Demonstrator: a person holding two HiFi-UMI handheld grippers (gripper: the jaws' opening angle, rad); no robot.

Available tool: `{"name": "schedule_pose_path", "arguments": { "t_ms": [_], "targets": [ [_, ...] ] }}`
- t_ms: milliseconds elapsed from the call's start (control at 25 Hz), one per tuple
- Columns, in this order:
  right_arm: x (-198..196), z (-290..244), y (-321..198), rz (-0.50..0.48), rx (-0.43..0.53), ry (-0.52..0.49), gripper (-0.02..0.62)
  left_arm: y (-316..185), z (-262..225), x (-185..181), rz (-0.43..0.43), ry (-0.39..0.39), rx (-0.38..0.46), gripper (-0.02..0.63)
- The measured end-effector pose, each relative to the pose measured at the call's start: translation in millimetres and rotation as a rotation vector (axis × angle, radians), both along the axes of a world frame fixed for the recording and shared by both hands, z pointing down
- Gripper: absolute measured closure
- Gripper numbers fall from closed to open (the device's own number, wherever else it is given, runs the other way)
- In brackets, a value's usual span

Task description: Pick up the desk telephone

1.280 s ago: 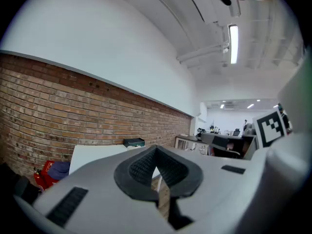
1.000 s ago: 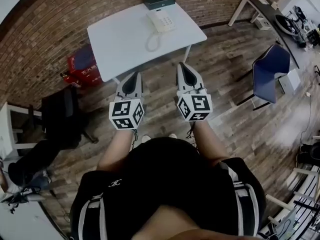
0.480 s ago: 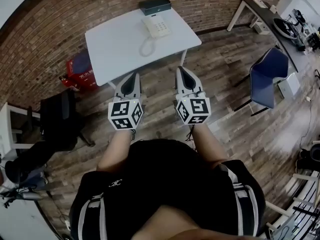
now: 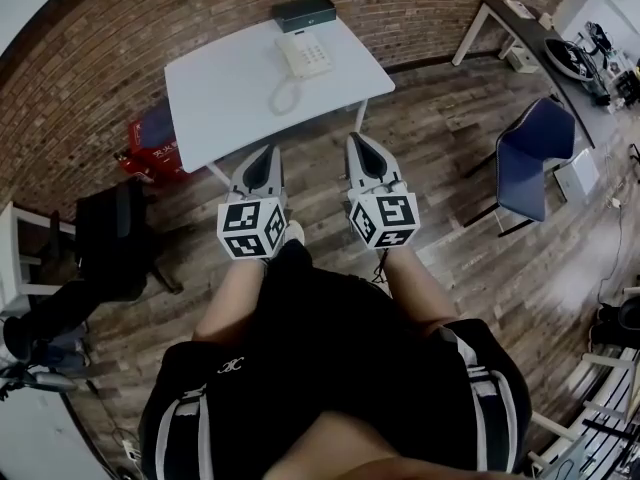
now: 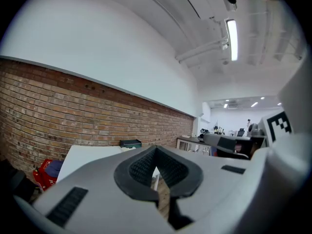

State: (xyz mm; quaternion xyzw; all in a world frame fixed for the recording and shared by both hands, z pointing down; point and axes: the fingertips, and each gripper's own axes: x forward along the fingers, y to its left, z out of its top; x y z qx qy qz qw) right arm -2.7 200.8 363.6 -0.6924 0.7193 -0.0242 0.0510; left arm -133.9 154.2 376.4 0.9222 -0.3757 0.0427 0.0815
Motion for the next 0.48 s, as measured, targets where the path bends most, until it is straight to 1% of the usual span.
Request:
{"name": "schedule_pose_path", "arguments": {
  "t_ms": [160, 360, 480],
  "targets": [
    [5, 11, -10, -0.020, -0.023, -0.014, 0.597, -7, 6, 7, -0.002, 0.002, 0.004, 0.607],
    [9, 14, -40, -0.032, -0.015, 0.007, 0.597, -34, 15, 13, -0.004, 0.002, 0.009, 0.607],
    [16, 17, -62, -0.067, -0.027, -0.053, 0.597, -55, 21, 20, -0.012, 0.019, -0.023, 0.607]
  ]
}}
